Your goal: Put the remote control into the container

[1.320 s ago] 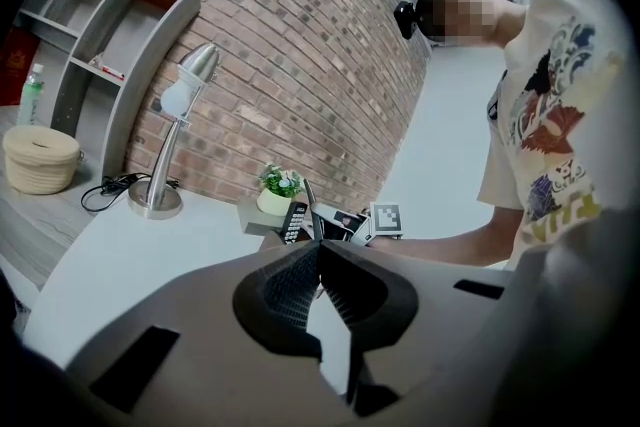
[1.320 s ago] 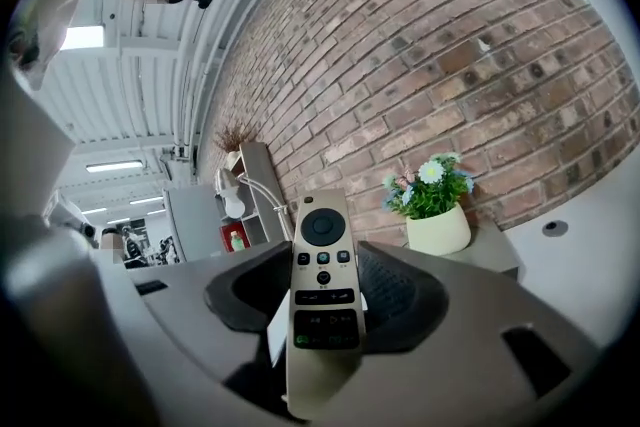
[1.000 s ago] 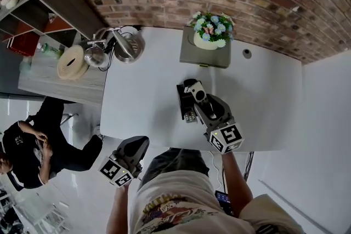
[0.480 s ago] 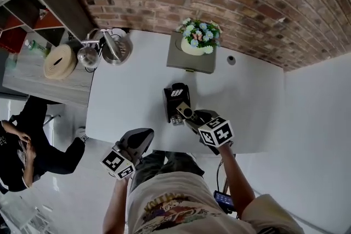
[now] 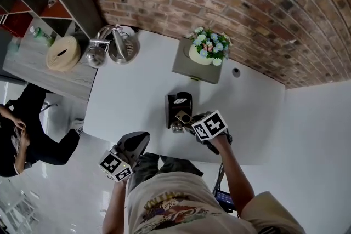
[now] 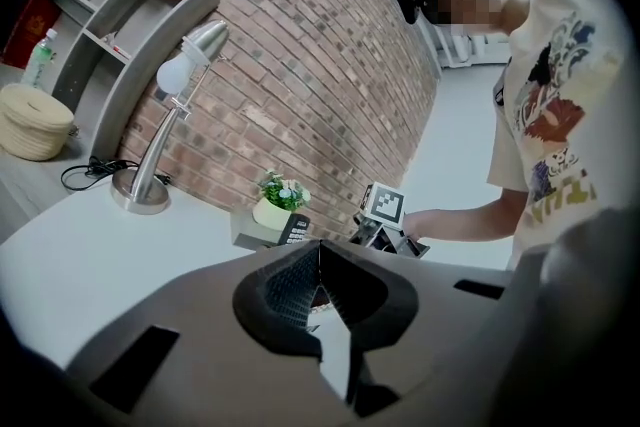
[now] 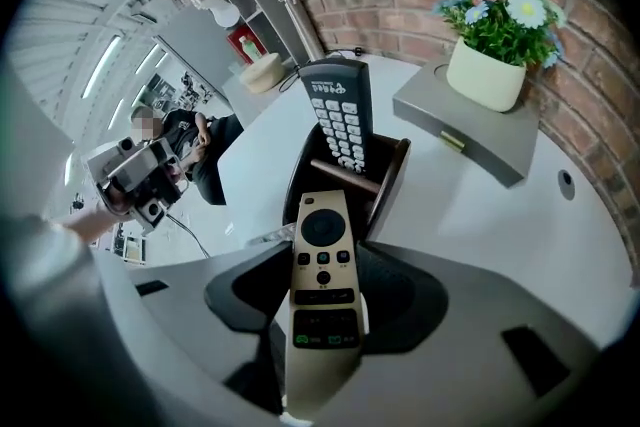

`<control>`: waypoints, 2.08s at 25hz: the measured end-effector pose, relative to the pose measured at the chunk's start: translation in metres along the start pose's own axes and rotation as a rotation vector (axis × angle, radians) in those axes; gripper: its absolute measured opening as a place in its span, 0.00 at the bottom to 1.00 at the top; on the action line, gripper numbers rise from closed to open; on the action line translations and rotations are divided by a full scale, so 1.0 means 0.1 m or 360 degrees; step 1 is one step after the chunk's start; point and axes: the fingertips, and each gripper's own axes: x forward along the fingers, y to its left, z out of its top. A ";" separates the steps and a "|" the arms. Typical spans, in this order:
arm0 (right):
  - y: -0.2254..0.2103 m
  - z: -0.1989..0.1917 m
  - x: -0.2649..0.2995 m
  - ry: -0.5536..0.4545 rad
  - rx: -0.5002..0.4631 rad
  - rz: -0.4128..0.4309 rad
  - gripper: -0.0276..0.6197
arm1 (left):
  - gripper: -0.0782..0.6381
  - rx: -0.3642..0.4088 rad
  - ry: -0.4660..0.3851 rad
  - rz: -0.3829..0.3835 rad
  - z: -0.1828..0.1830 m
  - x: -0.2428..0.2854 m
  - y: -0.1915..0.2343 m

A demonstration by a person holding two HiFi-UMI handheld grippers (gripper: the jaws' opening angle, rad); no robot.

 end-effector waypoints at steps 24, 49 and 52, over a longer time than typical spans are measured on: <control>0.00 0.53 -0.04 -0.0044 -0.0068 0.0070 0.39 | 0.12 -0.0046 -0.0038 0.0005 0.13 0.37 0.07; 0.25 0.57 -0.79 -0.0632 -0.0360 -0.0191 0.15 | 0.12 0.0046 0.0050 -0.0293 0.32 0.36 -0.06; 0.33 0.51 -0.91 -0.0740 -0.0338 -0.0236 0.10 | 0.12 0.0049 0.0064 -0.0350 0.30 0.35 -0.11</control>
